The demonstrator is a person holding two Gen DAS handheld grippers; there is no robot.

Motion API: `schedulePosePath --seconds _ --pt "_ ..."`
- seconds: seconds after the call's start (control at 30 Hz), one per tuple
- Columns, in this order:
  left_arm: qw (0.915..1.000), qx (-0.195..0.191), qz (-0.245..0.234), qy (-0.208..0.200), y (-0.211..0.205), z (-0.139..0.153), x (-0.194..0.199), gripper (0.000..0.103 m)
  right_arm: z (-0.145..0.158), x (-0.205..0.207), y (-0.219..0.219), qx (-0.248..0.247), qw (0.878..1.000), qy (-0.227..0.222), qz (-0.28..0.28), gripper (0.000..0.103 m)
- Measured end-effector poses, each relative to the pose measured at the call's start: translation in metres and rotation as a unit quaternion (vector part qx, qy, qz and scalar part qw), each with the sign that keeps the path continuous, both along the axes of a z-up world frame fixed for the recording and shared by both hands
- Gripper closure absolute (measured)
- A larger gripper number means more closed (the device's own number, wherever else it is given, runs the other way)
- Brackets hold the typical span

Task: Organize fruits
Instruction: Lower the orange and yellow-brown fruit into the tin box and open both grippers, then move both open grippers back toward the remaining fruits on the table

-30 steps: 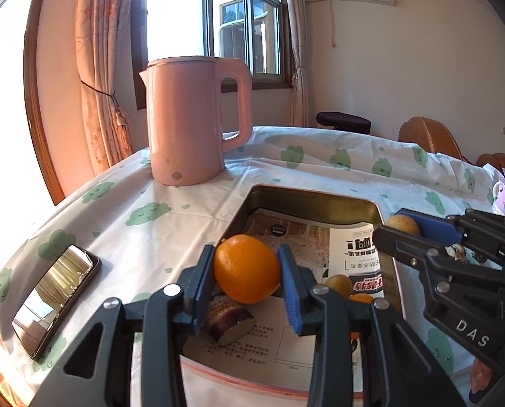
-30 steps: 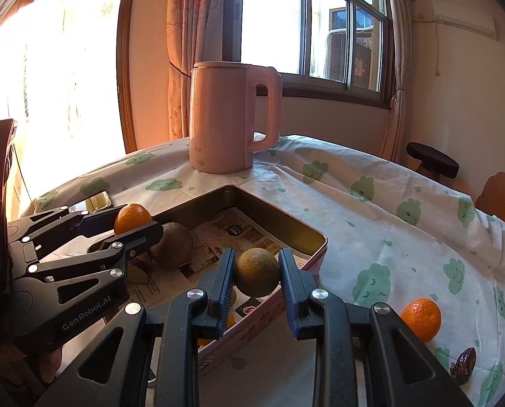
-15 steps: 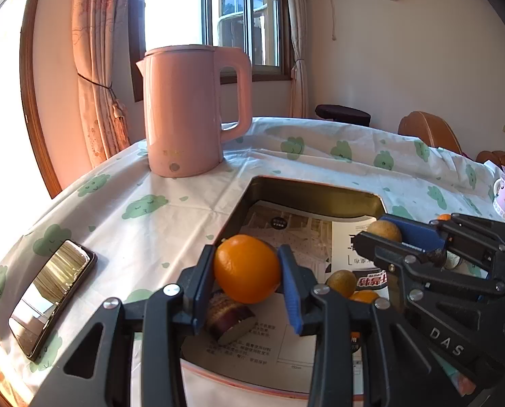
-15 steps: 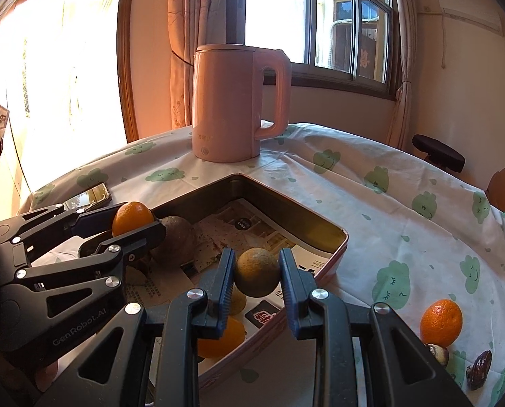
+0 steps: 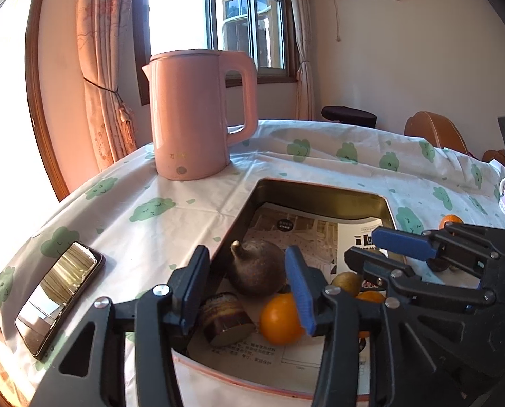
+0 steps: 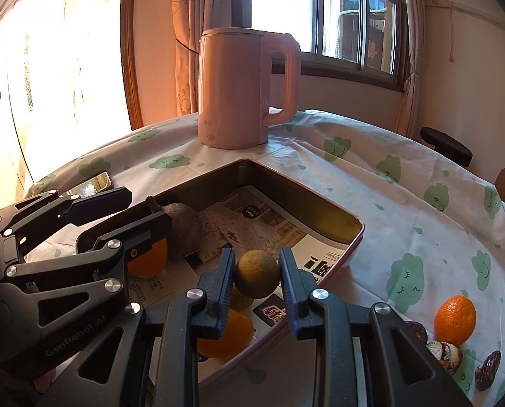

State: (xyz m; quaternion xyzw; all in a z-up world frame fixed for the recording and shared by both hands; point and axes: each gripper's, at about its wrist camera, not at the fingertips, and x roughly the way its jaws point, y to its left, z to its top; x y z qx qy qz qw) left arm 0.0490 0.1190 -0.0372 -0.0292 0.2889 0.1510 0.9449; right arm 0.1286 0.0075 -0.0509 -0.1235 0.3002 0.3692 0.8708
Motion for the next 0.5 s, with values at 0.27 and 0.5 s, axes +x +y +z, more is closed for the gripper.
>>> schedulePosePath --seconds 0.27,0.5 --pt "0.9994 -0.016 0.009 -0.030 0.002 0.013 -0.010 0.032 0.008 -0.001 -0.016 0.018 1.000 -0.003 -0.017 0.054" --pt "0.9986 -0.011 -0.025 -0.046 -0.025 0.025 -0.008 0.027 0.024 -0.007 -0.068 0.022 0.998 -0.028 -0.050 0.042"
